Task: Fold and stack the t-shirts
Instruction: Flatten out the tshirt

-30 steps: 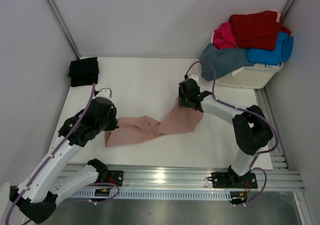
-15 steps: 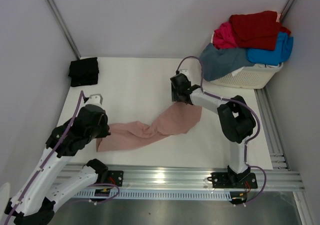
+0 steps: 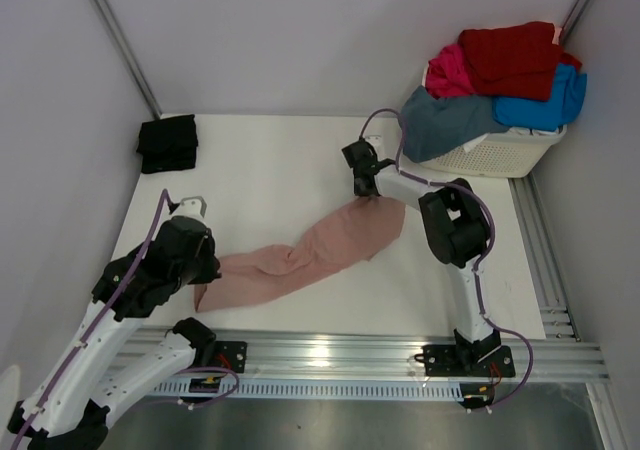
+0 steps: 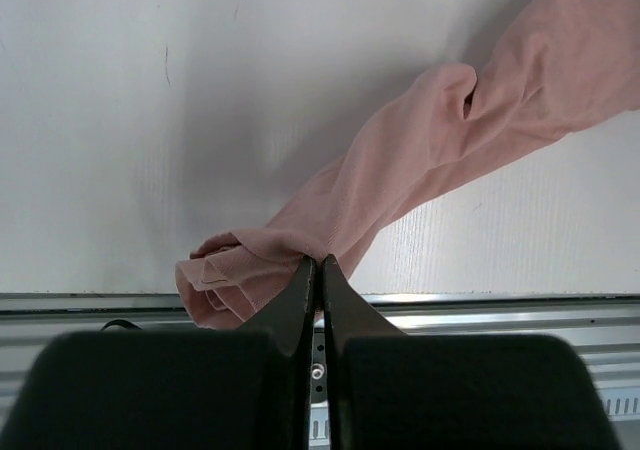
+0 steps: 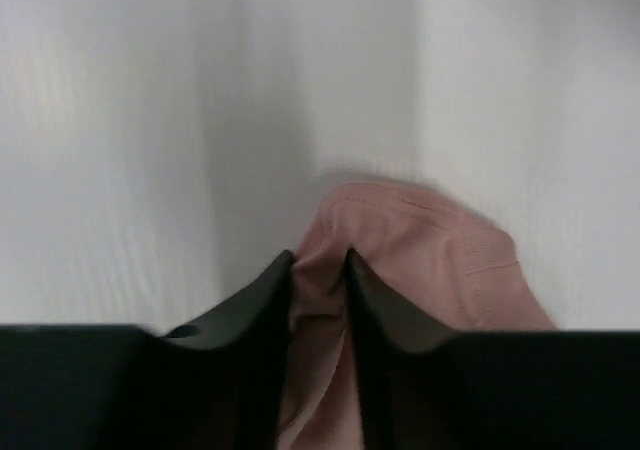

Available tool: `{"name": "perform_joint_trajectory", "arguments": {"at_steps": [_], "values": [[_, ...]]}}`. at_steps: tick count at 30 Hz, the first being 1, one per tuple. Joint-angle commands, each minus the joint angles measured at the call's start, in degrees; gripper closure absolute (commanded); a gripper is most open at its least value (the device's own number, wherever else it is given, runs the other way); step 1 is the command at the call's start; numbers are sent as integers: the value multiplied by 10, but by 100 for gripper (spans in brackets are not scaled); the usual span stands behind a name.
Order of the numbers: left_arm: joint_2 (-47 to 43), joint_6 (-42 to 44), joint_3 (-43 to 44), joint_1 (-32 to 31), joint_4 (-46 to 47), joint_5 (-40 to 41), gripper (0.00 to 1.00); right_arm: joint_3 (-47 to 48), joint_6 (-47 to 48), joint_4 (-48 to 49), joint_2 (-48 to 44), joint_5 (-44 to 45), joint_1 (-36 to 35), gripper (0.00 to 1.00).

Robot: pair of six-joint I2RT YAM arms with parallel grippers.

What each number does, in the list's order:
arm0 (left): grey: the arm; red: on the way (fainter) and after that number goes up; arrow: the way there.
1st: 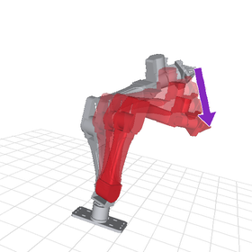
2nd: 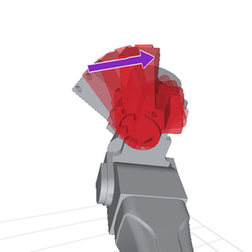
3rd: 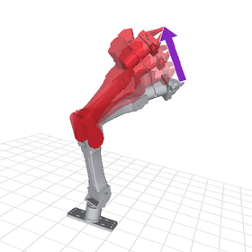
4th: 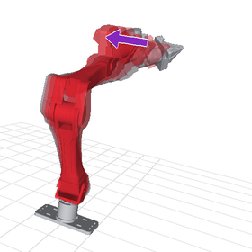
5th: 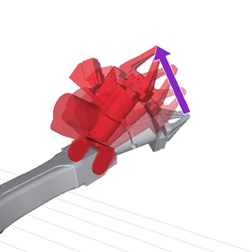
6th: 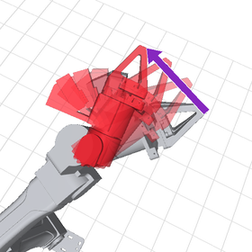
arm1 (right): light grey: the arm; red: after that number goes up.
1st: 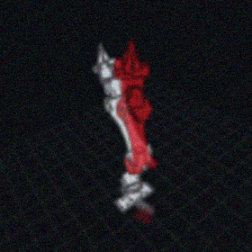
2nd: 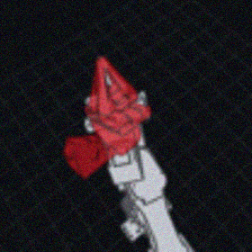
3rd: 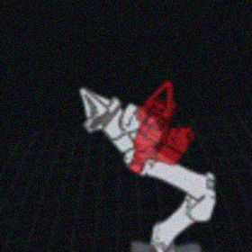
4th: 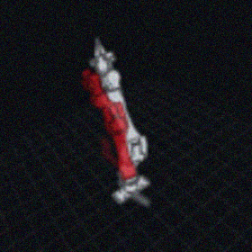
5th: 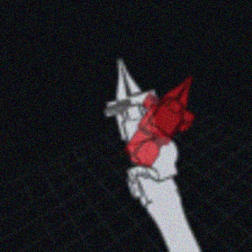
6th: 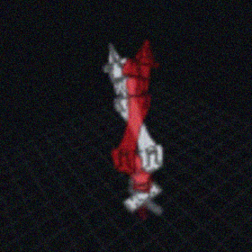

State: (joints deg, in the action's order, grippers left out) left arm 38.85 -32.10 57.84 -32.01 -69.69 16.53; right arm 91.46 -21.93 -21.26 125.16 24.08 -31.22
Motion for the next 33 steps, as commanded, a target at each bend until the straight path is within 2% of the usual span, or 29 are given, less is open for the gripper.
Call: {"name": "perform_joint_trajectory", "arguments": {"at_steps": [1, 2, 3, 9, 13, 16, 17, 18, 21, 22, 23, 24, 25, 26, 27, 28, 29, 30, 33], "values": [[-6, -10, -1, -2, 4, -5, 99, 21, -6, -37, 15, 25, 18, 73], [-6, -10, -2, -2, 6, -5, 99, 20, -5, -36, 13, 25, 20, 92], [-5, -10, -1, -2, 8, -5, 99, 19, -6, -37, 11, 31, 21, 100], [4, 8, 11, -2, 22, 9, 100, 15, 14, -27, -33, 57, 20, 100], [36, 44, 48, -2, 30, 74, 100, 23, 69, -1, -105, 78, 24, 100], [54, 91, 110, -2, 59, 180, 100, 45, 104, 16, -182, 78, 32, 100], [66, 98, 122, -1, 75, 257, 99, 64, 132, 25, -205, 82, 33, 100], [69, 110, 148, -1, 84, 297, 100, 72, 148, 32, -254, 81, 32, 100], [53, 155, 203, -1, 151, 374, 99, 87, 196, 61, -344, 76, 33, 100], [38, 174, 206, -1, 184, 381, 99, 78, 203, 75, -418, 74, 32, 100], [-3, 196, 193, -1, 269, 388, 99, 23, 217, 125, -458, 70, 33, 100], [-24, 235, 158, 1, 311, 405, 99, -19, 233, 160, -499, 64, 34, 100], [-40, 244, 116, 5, 346, 405, 100, -61, 237, 202, -564, 64, 50, 100], [-47, 240, 103, 12, 351, 392, 100, -91, 229, 188, -577, 64, 69, 100], [-28, 199, 91, 38, 318, 365, 100, -93, 185, 140, -574, 56, 95, 100], [-3, 161, 104, 54, 265, 295, 99, -81, 167, 87, -545, 44, 118, 100], [30, 97, 122, 82, 168, 267, 100, -85, 152, 38, -540, 69, 129, 100], [84, 79, 128, 87, 136, 244, 99, -112, 130, 32, -544, 74, 130, 100], [116, 73, 140, 87, 97, 247, 99, -124, 104, -4, -559, 69, 130, 100]]}}
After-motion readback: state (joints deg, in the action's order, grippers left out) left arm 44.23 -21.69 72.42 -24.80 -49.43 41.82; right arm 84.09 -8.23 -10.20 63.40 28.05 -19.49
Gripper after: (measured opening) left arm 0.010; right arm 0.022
